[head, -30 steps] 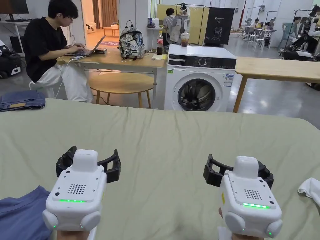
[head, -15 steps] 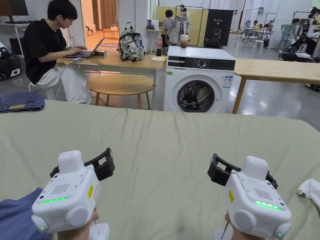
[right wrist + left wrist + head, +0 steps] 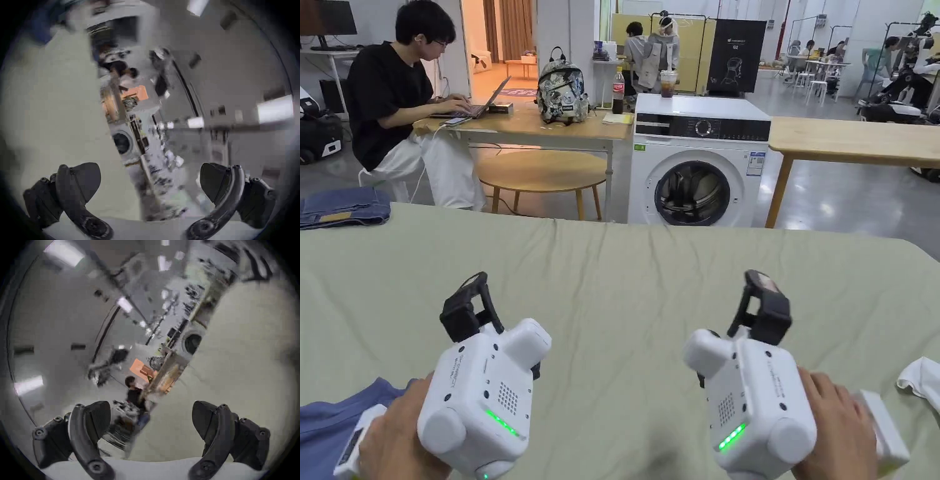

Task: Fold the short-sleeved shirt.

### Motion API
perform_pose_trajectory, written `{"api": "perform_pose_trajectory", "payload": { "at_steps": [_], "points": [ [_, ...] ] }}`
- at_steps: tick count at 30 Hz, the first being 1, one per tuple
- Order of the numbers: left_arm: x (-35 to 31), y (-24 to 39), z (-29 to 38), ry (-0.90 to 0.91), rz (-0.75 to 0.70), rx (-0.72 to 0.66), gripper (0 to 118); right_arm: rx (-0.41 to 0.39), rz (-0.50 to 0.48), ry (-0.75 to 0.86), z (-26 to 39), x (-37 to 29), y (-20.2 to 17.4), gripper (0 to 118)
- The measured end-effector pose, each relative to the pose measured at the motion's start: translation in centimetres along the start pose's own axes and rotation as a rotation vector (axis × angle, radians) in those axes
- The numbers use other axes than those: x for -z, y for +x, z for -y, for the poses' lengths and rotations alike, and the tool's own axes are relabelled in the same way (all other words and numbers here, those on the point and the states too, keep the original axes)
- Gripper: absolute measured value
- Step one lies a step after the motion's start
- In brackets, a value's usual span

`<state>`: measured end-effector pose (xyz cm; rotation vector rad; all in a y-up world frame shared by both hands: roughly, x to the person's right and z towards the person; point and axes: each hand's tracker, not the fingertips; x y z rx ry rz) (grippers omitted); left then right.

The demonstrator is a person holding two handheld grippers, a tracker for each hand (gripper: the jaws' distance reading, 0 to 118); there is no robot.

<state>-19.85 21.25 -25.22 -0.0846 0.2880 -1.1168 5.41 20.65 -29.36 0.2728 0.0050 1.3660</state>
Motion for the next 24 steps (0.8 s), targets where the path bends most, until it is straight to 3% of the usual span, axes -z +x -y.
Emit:
{"api": "perform_pose_trajectory", "payload": {
  "at_steps": [1, 3, 4, 5, 7, 10, 12, 14, 20, 24],
  "points": [
    [-0.1, 0.0, 0.1, 0.010, -0.008, 0.034, 103, -0.052, -0.008, 0.030, 0.0, -0.2, -0.1, 118],
    [-0.3, -0.2, 0.0, 0.008, -0.008, 0.035, 103, -0.065, 0.006, 0.029, 0.0, -0.3, -0.2, 118],
    [-0.1, -0.7, 0.2, 0.001, -0.003, 0.005, 103, -0.030, 0.005, 0.017, -0.1, -0.3, -0.1, 118],
    [-0.2, -1.3, 0.1, -0.017, 0.005, -0.107, 103, 0.041, 0.004, -0.017, -0.3, -0.2, 0.2, 118],
    [-0.3, -3.0, 0.3, -0.051, 0.075, -0.431, 103, 0.251, -0.037, -0.085, 0.0, 0.1, 1.3, 118],
    [0.6, -4.8, 2.2, -0.095, 0.113, -0.886, 103, 0.699, -0.112, -0.212, 1.0, 0.5, 2.8, 118],
    [1.1, -4.9, 3.4, -0.097, 0.117, -1.067, 103, 0.955, -0.137, -0.267, 2.2, 0.5, 3.1, 118],
    [1.3, -4.9, 3.9, -0.111, 0.103, -1.154, 103, 1.137, -0.168, -0.288, 3.2, 0.4, 2.9, 118],
    [0.6, -4.3, 3.8, -0.037, 0.113, -1.210, 103, 1.322, -0.120, -0.321, 4.3, -0.5, 2.5, 118],
    [0.2, -4.4, 3.0, 0.000, 0.095, -1.162, 103, 1.339, -0.107, -0.325, 4.0, -0.7, 3.0, 118]
  ]
}}
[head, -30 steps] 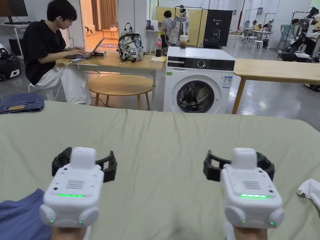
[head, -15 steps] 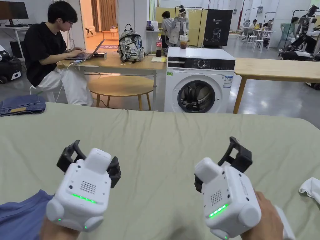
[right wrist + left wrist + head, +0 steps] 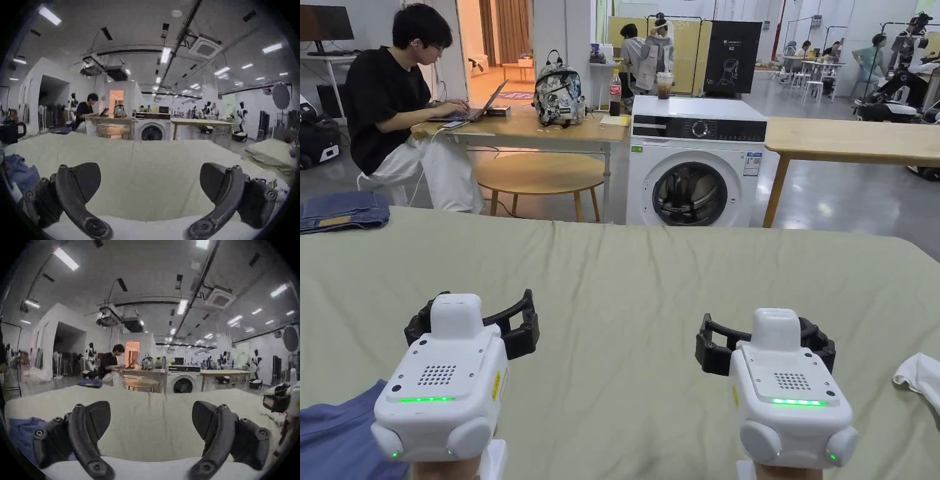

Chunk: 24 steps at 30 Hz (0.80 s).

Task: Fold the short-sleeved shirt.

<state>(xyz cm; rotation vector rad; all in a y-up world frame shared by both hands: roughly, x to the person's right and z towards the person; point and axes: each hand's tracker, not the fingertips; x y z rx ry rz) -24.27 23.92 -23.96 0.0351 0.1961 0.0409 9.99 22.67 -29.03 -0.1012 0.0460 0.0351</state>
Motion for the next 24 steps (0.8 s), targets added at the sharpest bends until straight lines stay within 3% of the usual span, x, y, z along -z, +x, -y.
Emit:
{"api": "perform_pose_trajectory", "payload": {
  "at_steps": [8, 9, 10, 12, 13, 14, 15, 24],
  "points": [
    [-0.2, 0.5, -1.2, -0.037, -0.032, 0.023, 97, -0.020, 0.024, 0.008, -0.5, -0.7, -0.9, 114],
    [-0.4, 0.7, -1.2, -0.030, -0.046, 0.037, 87, -0.022, 0.033, 0.025, -0.4, -0.8, -1.0, 101],
    [-0.5, 0.8, -1.1, -0.027, -0.049, 0.049, 64, -0.024, 0.041, 0.033, -0.5, -0.9, -1.2, 72],
    [-1.0, 0.8, -1.3, -0.035, -0.036, 0.052, 26, -0.021, 0.063, 0.029, -0.6, -0.8, -1.4, 32],
    [-1.1, 0.9, -1.3, -0.049, -0.033, 0.054, 12, -0.001, 0.053, 0.025, -0.6, -0.8, -1.1, 12],
    [-1.3, 1.0, -1.3, -0.061, -0.034, 0.056, 5, 0.014, 0.044, 0.025, -0.7, -0.9, -0.9, 2],
    [-1.4, 1.1, -1.1, -0.066, -0.038, 0.066, 0, 0.014, 0.050, 0.022, -0.7, -0.9, -0.9, 0],
    [-1.6, 1.0, 0.1, -0.035, -0.068, 0.121, 0, 0.034, 0.027, -0.006, -0.2, -1.4, -0.6, 0]
  ]
}}
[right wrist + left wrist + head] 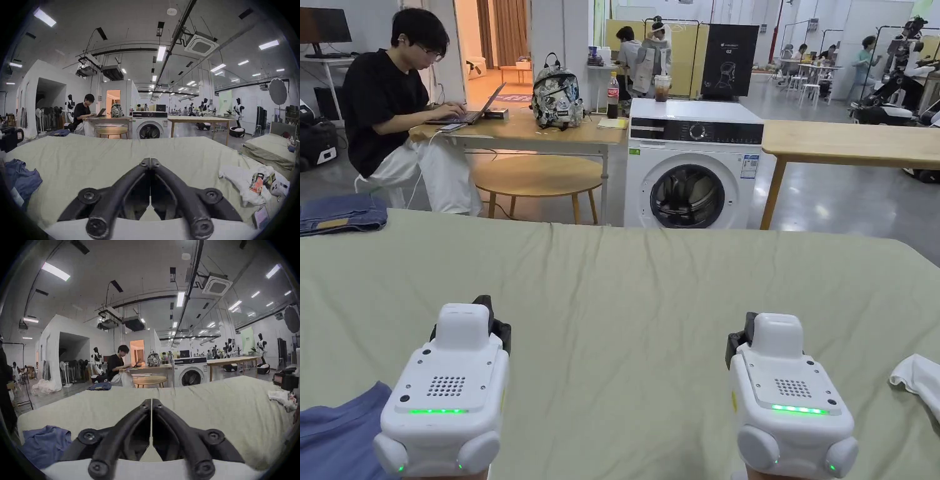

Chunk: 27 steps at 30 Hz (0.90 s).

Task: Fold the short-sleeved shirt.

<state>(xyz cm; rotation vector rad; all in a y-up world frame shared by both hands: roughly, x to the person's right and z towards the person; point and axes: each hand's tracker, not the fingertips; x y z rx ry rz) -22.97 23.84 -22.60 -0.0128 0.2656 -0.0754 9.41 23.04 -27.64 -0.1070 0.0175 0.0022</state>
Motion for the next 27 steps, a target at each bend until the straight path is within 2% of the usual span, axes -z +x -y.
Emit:
{"api": "perform_pose_trajectory", "payload": {
  "at_steps": [3, 8, 13, 20, 27],
  "points": [
    [-0.1, -0.1, -0.2, 0.012, 0.002, -0.007, 0, -0.011, -0.004, -0.012, 0.1, 0.0, -0.1, 0],
    [0.6, -0.4, -0.6, -0.064, -0.003, 0.025, 0, 0.015, -0.014, -0.021, -0.3, -0.3, -0.4, 0],
    [0.2, -2.9, -0.6, -0.104, -0.023, 0.009, 0, -0.003, -0.035, -0.022, -1.0, -0.4, -1.9, 0],
    [-1.0, -10.6, -0.9, -0.194, -0.107, 0.010, 0, -0.038, -0.103, -0.038, -1.2, 0.2, -5.4, 0],
    [-1.4, -19.5, 0.2, -0.424, -0.158, -0.035, 0, -0.078, -0.182, -0.071, -0.1, 0.9, -8.7, 0]
  ]
}}
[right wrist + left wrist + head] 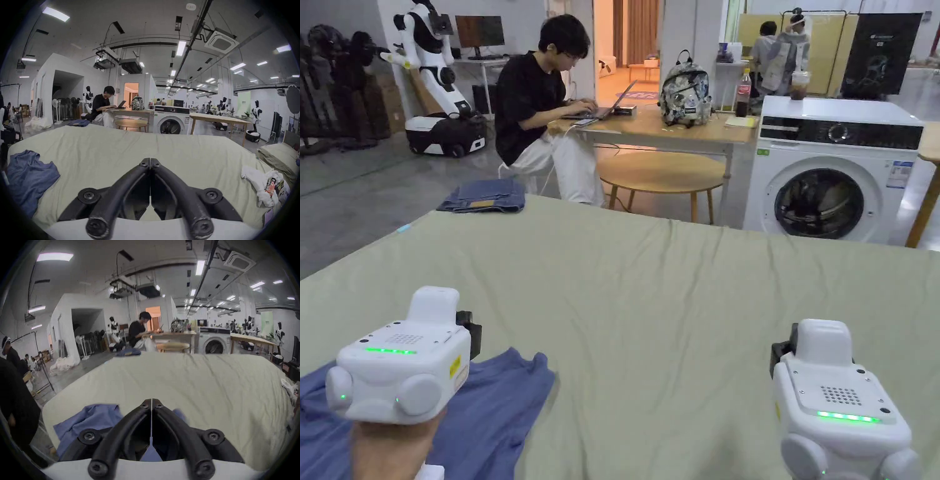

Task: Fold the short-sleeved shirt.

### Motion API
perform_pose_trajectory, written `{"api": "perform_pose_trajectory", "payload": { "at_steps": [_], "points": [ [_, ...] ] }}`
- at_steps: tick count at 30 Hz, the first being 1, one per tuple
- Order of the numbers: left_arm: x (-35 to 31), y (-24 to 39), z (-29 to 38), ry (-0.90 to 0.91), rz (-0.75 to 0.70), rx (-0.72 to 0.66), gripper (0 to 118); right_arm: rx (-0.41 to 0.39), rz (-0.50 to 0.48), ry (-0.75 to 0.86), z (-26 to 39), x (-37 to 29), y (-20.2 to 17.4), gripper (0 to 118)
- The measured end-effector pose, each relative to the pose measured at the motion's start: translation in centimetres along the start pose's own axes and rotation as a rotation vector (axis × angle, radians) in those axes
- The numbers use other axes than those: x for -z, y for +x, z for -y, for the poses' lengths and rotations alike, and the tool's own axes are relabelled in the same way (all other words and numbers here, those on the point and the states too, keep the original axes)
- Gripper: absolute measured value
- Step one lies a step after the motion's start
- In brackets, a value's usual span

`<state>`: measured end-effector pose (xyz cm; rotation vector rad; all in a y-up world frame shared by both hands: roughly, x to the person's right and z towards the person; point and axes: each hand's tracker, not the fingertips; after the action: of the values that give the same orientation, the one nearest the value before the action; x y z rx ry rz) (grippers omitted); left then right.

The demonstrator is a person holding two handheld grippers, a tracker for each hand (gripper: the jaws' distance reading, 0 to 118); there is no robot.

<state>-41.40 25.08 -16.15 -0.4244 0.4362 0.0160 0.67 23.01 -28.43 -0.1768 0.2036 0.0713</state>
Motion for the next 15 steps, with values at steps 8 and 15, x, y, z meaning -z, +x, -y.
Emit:
{"api": "perform_pose_trajectory", "payload": {
  "at_steps": [8, 15],
  "points": [
    [2.7, -6.9, 3.4, -0.426, 0.087, -0.124, 0, -0.022, -0.060, -0.042, 1.1, 1.0, -2.1, 0],
    [6.9, -10.9, 6.3, -0.568, 0.110, -0.196, 69, -0.036, -0.069, -0.083, 2.0, 1.4, -2.1, 0]
  ]
}}
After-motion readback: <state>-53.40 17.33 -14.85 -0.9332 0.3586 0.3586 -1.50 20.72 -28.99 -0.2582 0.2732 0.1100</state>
